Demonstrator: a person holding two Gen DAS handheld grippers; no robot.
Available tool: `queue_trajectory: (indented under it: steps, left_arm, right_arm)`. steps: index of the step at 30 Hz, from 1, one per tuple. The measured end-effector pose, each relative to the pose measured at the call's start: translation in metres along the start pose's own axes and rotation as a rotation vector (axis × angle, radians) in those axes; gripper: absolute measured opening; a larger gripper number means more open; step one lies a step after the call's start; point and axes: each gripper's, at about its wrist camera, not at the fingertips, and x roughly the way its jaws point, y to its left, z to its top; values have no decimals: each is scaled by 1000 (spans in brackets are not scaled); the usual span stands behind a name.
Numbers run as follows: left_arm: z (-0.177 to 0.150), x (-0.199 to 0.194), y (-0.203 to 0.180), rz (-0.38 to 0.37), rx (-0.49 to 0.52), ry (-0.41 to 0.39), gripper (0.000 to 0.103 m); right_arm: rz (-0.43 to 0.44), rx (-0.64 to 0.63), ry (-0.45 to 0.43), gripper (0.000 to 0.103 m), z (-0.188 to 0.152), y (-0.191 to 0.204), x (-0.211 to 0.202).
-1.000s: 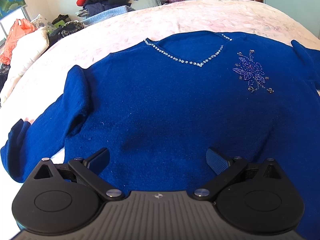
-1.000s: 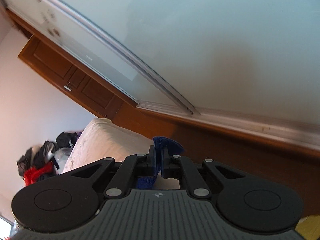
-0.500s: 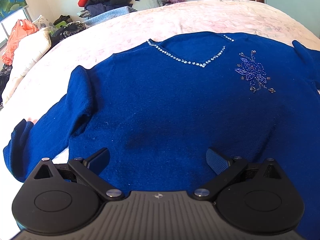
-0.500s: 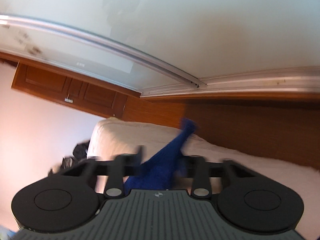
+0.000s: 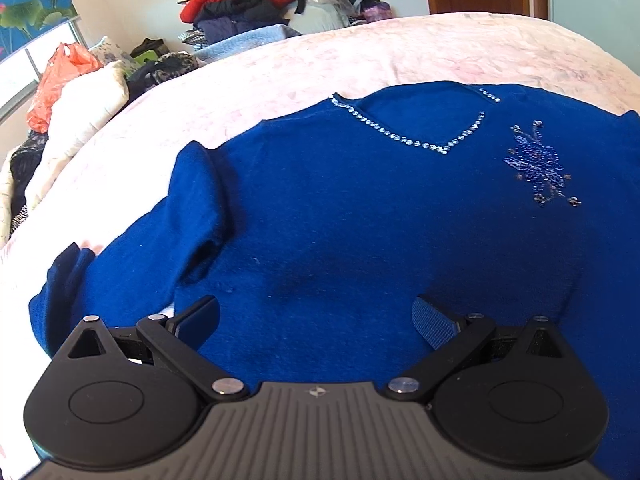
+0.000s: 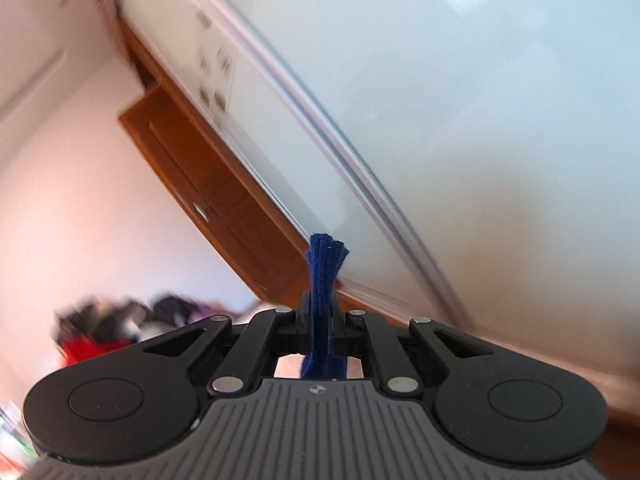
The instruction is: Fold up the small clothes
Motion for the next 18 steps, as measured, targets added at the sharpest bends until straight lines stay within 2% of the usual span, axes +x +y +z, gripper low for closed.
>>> queue_trajectory:
  steps: [2, 4, 8, 12, 15, 18]
  left_arm:
    - [1, 0, 4, -7, -10, -2, 103]
    - [4, -1, 7, -11, -17, -13, 103]
    - [9, -3, 15, -32, -45, -30, 103]
    - [7, 0, 22, -49, -73, -28, 103]
    - [3, 4, 27, -44, -60, -28, 103]
    - [5, 8, 41, 11, -58, -70, 103]
  right_arm:
    - [-14, -31, 57, 11, -17, 11, 5]
    - [38, -98, 89, 11, -38, 35, 1]
    - [160, -313, 122, 11, -81, 114, -16]
    - [287, -460, 194, 11, -133, 177, -26]
    - [368, -519, 258, 11, -151, 221, -38]
    - [449, -533, 336, 11, -181, 248, -56]
